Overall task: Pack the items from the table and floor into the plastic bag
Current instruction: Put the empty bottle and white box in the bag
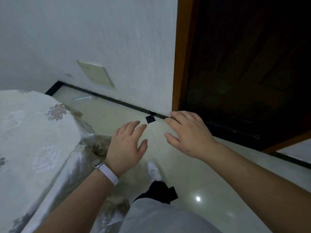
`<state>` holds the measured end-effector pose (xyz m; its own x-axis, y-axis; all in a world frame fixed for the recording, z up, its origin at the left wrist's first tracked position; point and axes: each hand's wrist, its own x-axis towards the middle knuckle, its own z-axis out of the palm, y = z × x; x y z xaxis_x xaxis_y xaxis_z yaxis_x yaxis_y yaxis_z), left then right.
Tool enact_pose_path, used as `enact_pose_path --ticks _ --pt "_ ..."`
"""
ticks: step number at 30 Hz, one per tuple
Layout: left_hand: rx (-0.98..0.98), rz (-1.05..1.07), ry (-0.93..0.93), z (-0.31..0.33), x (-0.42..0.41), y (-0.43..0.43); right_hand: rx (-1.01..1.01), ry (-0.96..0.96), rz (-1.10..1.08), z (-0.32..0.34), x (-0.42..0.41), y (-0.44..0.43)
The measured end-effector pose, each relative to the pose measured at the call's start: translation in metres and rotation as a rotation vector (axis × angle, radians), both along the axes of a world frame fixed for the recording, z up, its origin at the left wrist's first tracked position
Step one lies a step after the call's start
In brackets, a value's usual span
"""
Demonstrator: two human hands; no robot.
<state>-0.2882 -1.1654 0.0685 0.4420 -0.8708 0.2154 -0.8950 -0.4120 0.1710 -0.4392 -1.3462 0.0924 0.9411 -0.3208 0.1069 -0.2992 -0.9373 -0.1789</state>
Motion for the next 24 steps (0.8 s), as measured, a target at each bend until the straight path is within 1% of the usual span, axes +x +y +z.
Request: enact_pose_path --ticks 6,8,12,15,19,24 --pt "-0.036 0.093 0.081 -0.019 0.089 -0.054 -0.073 0.080 0.048 0.006 0.101 -0.056" --pt "-0.073 0.104 0.089 -0.019 0.122 -0.068 -0.104 0.071 0.066 0.011 0.139 -0.073" --pt "-0.081 0.121 0.048 -0.012 0.192 -0.088 -0.148 0.013 0.118 0.021 0.214 -0.096" --pt "-0.081 0.178 0.053 -0.010 0.234 -0.093 -0.111 -0.042 0.169 0.020 0.262 -0.105" --pt "-0.075 0.262 0.034 -0.007 0.279 -0.099 -0.091 -0.043 0.271 0.008 0.321 -0.120" --pt "-0.012 0.436 0.041 -0.013 0.333 -0.104 -0.055 -0.084 0.401 -0.008 0.413 -0.144"
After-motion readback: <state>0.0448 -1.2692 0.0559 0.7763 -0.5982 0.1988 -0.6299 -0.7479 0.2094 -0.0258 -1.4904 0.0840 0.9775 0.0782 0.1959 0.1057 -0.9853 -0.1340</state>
